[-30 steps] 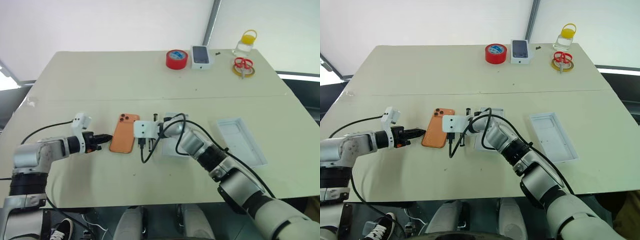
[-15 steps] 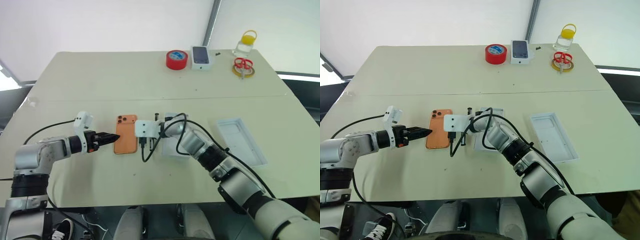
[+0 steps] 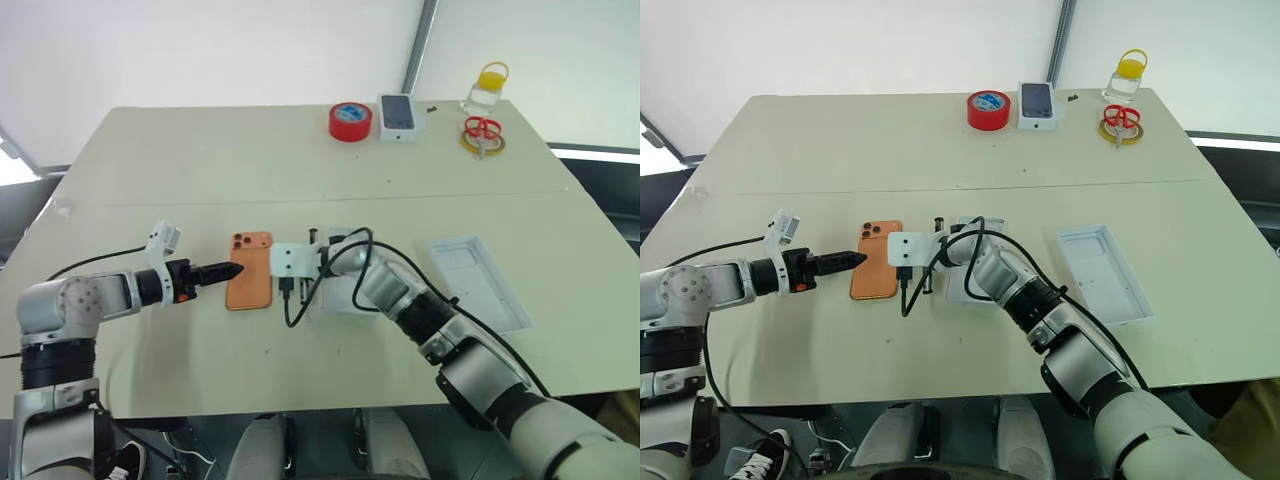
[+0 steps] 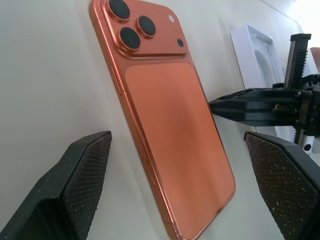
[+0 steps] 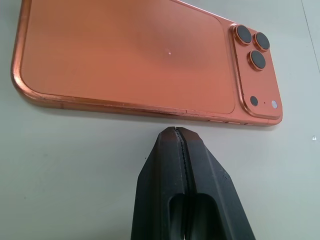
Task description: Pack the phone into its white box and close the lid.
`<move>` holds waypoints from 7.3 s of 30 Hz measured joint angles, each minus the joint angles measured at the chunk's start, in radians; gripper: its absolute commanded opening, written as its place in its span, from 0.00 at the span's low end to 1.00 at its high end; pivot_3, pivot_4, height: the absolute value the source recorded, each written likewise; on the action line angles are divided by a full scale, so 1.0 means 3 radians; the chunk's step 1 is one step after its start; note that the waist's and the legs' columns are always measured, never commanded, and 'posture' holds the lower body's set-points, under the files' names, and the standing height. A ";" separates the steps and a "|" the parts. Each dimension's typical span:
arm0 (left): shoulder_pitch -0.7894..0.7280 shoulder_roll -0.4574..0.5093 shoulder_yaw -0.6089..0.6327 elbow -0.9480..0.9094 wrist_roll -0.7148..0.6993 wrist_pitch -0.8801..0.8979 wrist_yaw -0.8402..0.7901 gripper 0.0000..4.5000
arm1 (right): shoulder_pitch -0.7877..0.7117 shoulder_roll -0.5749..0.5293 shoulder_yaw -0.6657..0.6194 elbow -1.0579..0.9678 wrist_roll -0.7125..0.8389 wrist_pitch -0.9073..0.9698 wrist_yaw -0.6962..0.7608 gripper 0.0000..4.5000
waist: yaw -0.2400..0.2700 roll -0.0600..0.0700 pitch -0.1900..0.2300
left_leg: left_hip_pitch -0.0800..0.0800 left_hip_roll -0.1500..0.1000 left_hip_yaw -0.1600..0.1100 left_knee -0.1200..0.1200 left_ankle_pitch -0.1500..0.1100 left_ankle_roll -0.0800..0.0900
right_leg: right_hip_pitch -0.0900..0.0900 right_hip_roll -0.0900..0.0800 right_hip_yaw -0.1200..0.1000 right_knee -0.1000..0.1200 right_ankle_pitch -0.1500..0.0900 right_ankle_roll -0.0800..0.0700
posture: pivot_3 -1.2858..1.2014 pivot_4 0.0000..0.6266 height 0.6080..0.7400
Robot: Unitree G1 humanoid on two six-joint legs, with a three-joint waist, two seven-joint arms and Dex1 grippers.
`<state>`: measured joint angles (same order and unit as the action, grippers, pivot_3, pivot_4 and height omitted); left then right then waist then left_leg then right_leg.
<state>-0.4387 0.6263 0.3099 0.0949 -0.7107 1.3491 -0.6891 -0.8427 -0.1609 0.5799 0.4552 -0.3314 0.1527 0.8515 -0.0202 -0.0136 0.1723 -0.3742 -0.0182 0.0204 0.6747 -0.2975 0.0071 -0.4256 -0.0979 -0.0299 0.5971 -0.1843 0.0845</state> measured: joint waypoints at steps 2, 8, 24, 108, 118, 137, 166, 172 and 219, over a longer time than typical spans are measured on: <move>-0.0061 -0.0125 0.0095 -0.0003 -0.0037 0.0172 0.0113 0.99 | 0.0001 -0.0001 -0.0001 0.0002 -0.0002 -0.0003 -0.0003 0.00 | 0.0009 0.0000 0.0000 | 0.0000 -0.0001 0.0000 0.0000 0.0000 0.0000 | 0.0001 -0.0001 0.0000 0.0000 0.0001 0.0001 | 0.52 0.24 1.00; -0.0089 -0.0387 0.0297 -0.0064 -0.0066 0.0346 0.0341 0.99 | 0.0001 -0.0023 -0.0011 0.0007 -0.0012 -0.0015 -0.0004 0.00 | 0.0029 0.0003 -0.0003 | 0.0001 -0.0005 -0.0002 0.0000 0.0002 -0.0004 | 0.0003 -0.0006 -0.0001 0.0000 0.0001 0.0001 | 0.52 0.24 1.00; -0.0227 -0.0697 0.0399 -0.0027 -0.0069 0.0434 0.0543 0.99 | 0.0003 -0.0023 -0.0023 0.0036 -0.0058 -0.0078 -0.0031 0.00 | 0.0035 0.0004 -0.0005 | 0.0002 -0.0010 -0.0007 0.0000 0.0003 -0.0006 | 0.0009 -0.0011 -0.0005 -0.0002 0.0000 0.0000 | 0.52 0.24 1.00; 0.0003 -0.1051 0.0848 0.0201 -0.1030 0.0275 0.0856 0.00 | 0.1826 -0.1620 -0.0969 -0.2052 0.1292 -0.0233 0.0755 0.02 | 0.0042 -0.0057 0.0040 | -0.0043 0.0000 -0.0006 -0.0024 0.0016 -0.0022 | -0.0036 -0.0002 -0.0008 -0.0032 -0.0002 -0.0007 | 0.52 0.24 1.00; 0.0006 -0.1017 0.0844 0.0200 -0.1121 0.0299 0.0854 0.00 | 0.1832 -0.1629 -0.0968 -0.2032 0.1264 -0.0242 0.0754 0.02 | 0.0039 -0.0057 0.0040 | -0.0043 0.0000 -0.0006 -0.0023 0.0016 -0.0022 | -0.0036 -0.0001 -0.0008 -0.0030 -0.0001 -0.0006 | 0.52 0.24 1.00; -0.0227 -0.1193 0.0649 0.0132 -0.1235 0.0352 0.0953 0.00 | 0.1461 -0.1202 -0.0603 -0.2036 0.1012 0.0272 0.0493 0.02 | 0.0029 -0.0057 0.0039 | -0.0038 -0.0001 -0.0007 -0.0020 0.0017 -0.0025 | -0.0038 -0.0001 -0.0007 -0.0011 0.0003 0.0000 | 0.52 0.24 1.00; -0.0645 -0.1208 -0.0461 0.0586 -0.0668 -0.0255 0.0342 1.00 | 0.1455 -0.1601 -0.1192 -0.2017 0.1580 0.0394 0.0603 0.67 | 0.0036 -0.0057 0.0037 | -0.0002 -0.0002 -0.0005 -0.0022 0.0015 -0.0020 | -0.0002 0.0000 -0.0006 -0.0014 -0.0003 -0.0008 | 0.52 0.24 1.00; -0.0635 -0.1076 -0.0609 0.0415 -0.0583 -0.0238 0.0246 1.00 | 0.1437 -0.1507 -0.1182 -0.1941 0.1544 0.0295 0.0541 0.67 | 0.0025 -0.0057 0.0037 | -0.0003 0.0000 -0.0004 -0.0023 0.0015 -0.0020 | -0.0005 0.0001 -0.0005 -0.0012 0.0000 -0.0002 | 0.52 0.24 1.00; 0.0023 -0.0865 -0.0580 -0.0290 0.0303 -0.1610 0.0440 1.00 | 0.0806 -0.1039 -0.0955 -0.0539 0.0663 -0.0558 -0.0238 0.01 | 0.0025 -0.0054 0.0039 | -0.0007 0.0000 -0.0001 -0.0026 0.0015 -0.0019 | -0.0011 0.0000 -0.0002 -0.0012 0.0002 0.0001 | 0.52 0.24 1.00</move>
<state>-0.4319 0.3669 0.1359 0.0078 -0.6198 0.8660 -0.5569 -0.6010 -0.4726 0.2935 0.2936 -0.1324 -0.0149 0.7802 -0.0128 -0.0299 0.1841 -0.3762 -0.0182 0.0202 0.6668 -0.2931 0.0013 -0.4289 -0.0980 -0.0306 0.5935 -0.1837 0.0848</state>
